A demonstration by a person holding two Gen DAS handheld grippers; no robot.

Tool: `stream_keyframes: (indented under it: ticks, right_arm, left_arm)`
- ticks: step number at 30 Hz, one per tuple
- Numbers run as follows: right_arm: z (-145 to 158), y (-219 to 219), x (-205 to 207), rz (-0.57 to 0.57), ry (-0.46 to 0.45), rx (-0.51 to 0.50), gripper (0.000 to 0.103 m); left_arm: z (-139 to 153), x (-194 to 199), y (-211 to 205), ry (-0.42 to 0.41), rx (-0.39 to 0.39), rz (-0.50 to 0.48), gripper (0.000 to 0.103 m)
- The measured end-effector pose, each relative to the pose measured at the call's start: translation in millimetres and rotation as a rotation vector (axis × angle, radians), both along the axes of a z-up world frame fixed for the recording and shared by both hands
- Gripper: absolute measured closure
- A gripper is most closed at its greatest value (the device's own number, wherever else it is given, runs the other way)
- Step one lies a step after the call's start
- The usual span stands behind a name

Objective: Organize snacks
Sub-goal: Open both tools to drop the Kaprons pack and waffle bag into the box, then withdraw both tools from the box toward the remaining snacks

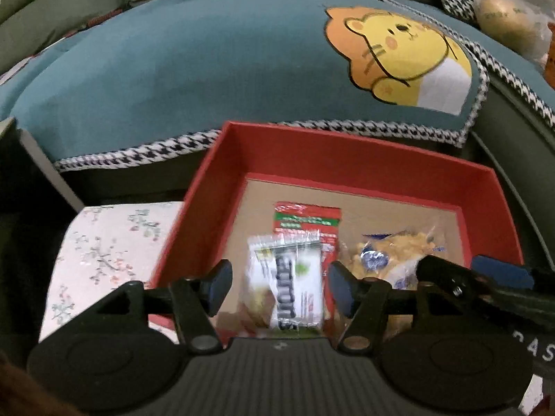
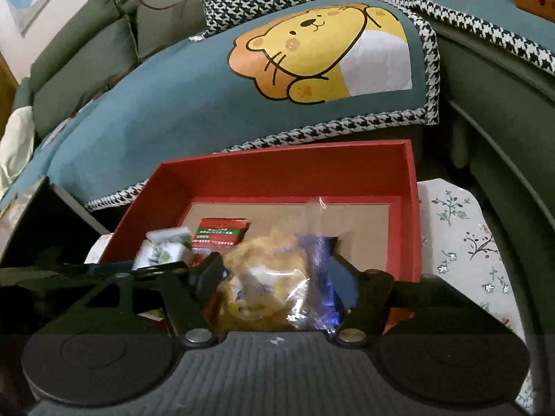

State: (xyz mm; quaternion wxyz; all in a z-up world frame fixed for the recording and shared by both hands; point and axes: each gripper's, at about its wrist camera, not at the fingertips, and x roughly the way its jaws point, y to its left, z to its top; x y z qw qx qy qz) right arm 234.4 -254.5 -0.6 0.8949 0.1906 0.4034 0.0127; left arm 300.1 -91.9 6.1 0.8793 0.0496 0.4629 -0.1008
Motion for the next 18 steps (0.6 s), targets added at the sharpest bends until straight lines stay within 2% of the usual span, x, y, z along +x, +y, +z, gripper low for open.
stream_keyframes:
  ticks: [4, 7, 11, 15, 18]
  right_arm:
    - [15.7, 11.7, -7.8, 0.022, -0.041, -0.077, 0.017]
    - [27.2, 21.0, -16.2, 0.047, -0.053, -0.126, 0.016]
    - [38.5, 31.1, -28.7, 0.087, -0.050, -0.121, 0.016]
    - [50.2, 47.3, -43.6, 0.122, -0.051, -0.105, 0.016]
    - [55.2, 68.0, -56.6, 0.166, -0.046, -0.109, 0.016]
  left_arm:
    - [15.2, -8.0, 11.9, -0.025, -0.002, 0.004, 0.010]
    - [26.8, -23.8, 27.9, -0.041, -0.013, -0.006, 0.004]
    - [28.5, -48.7, 55.6, -0.025, -0.007, -0.003, 0.004]
    - [23.8, -70.0, 80.8, 0.036, -0.047, -0.004, 0.004]
    - [21.3, -85.9, 99.9, 0.052, -0.044, 0.032, 0.004]
